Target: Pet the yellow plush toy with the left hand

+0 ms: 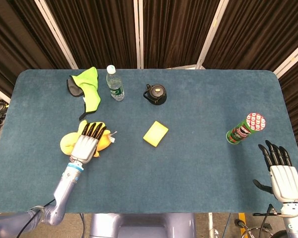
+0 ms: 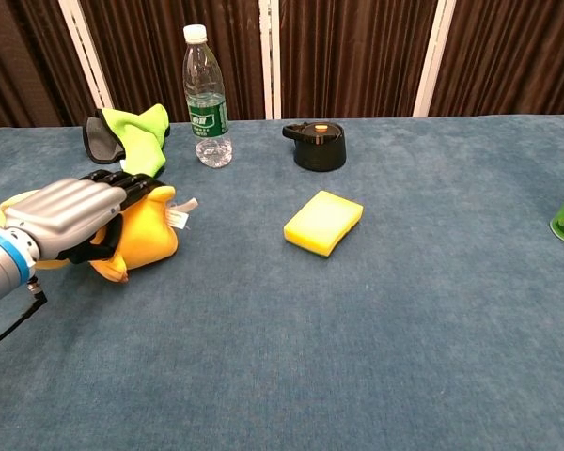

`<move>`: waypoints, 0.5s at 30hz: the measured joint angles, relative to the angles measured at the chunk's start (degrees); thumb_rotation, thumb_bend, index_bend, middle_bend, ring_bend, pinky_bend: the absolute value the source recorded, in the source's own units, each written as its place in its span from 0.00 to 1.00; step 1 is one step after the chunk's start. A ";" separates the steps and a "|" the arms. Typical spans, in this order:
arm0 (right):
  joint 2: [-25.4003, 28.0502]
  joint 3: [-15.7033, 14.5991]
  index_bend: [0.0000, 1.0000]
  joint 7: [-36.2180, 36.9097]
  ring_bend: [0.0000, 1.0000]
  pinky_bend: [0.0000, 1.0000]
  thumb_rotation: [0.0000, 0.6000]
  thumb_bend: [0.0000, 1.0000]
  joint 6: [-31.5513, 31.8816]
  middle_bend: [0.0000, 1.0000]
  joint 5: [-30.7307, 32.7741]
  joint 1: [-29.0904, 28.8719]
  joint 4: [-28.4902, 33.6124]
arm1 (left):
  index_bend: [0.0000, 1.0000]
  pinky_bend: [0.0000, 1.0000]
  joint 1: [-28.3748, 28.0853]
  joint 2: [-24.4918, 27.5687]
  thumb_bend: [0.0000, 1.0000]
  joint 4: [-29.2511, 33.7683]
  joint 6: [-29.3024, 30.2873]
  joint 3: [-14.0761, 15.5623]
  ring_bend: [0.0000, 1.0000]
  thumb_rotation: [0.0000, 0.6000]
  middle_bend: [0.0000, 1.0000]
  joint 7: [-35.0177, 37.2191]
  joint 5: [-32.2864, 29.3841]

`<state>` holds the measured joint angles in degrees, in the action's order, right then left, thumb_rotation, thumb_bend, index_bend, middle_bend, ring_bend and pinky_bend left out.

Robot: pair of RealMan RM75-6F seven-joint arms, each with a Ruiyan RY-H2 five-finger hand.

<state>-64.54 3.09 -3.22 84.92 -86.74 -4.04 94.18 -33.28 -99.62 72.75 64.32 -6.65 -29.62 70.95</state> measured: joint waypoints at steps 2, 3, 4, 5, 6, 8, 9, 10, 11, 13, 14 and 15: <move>0.01 -0.01 0.00 -0.03 0.00 0.00 1.00 0.02 -0.09 0.00 0.07 0.00 0.03 | 0.00 0.00 0.02 0.18 1.00 0.87 0.77 -0.10 0.00 1.00 0.00 -0.13 0.53; 0.00 -0.02 0.00 -0.08 0.00 0.00 1.00 0.02 -0.16 0.00 0.10 -0.02 0.05 | 0.00 0.00 0.05 0.43 1.00 1.47 1.28 -0.16 0.00 1.00 0.00 -0.24 0.85; 0.00 -0.04 0.00 -0.15 0.00 0.00 1.00 0.02 -0.23 0.00 0.12 -0.04 0.07 | 0.00 0.00 0.10 0.69 1.00 1.90 1.60 -0.20 0.00 1.00 0.00 -0.34 1.07; -0.01 -0.08 0.00 -0.25 0.00 0.00 1.00 0.02 -0.29 0.00 0.10 -0.06 0.09 | 0.00 0.00 0.15 0.96 1.00 2.27 1.92 -0.22 0.00 1.00 0.00 -0.46 1.30; -0.01 -0.10 0.00 -0.32 0.00 0.00 1.00 0.02 -0.30 0.00 0.06 -0.07 0.11 | 0.00 0.00 0.25 1.33 1.00 2.66 2.37 -0.23 0.00 1.00 0.00 -0.62 1.60; -0.01 -0.11 0.00 -0.46 0.00 0.00 1.00 0.02 -0.26 0.00 0.01 -0.07 0.19 | 0.00 0.00 0.46 1.84 1.00 3.06 3.15 -0.26 0.00 1.00 0.00 -0.78 2.01; 0.00 -0.11 0.00 -0.46 0.00 0.00 1.00 0.02 -0.20 0.00 0.00 -0.05 0.20 | 0.00 0.00 0.69 2.21 1.00 3.38 3.75 -0.27 0.00 1.00 0.00 -0.73 2.27; 0.01 -0.10 0.00 -0.42 0.00 0.00 1.00 0.02 -0.14 0.00 -0.01 -0.03 0.20 | 0.00 0.00 0.92 2.51 1.00 3.62 4.22 -0.27 0.00 1.00 0.00 -0.56 2.46; 0.02 -0.06 0.00 -0.34 0.00 0.00 1.00 0.02 -0.06 0.00 -0.01 -0.01 0.19 | 0.00 0.00 1.18 2.83 1.00 3.84 4.71 -0.27 0.00 1.00 0.00 -0.29 2.65; 0.03 0.00 0.00 -0.27 0.00 0.00 1.00 0.02 0.01 0.00 0.06 0.02 0.14 | 0.00 0.00 1.90 3.66 1.00 4.31 5.98 -0.20 0.00 1.00 0.00 0.59 3.22; 0.04 0.02 0.00 -0.25 0.00 0.00 1.00 0.02 0.03 0.00 0.09 0.03 0.11 | 0.00 0.00 2.24 4.02 1.00 4.51 6.59 -0.15 0.00 1.00 0.00 0.99 3.51; 0.04 0.04 0.00 -0.26 0.00 0.00 1.00 0.02 0.05 0.00 0.11 0.04 0.09 | 0.00 0.00 2.70 4.47 1.00 4.76 7.44 -0.06 0.00 1.00 0.00 1.50 3.89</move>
<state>-64.50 3.13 -3.48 84.96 -86.63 -4.01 94.27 -30.57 -95.16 77.51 71.76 -6.72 -28.12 74.84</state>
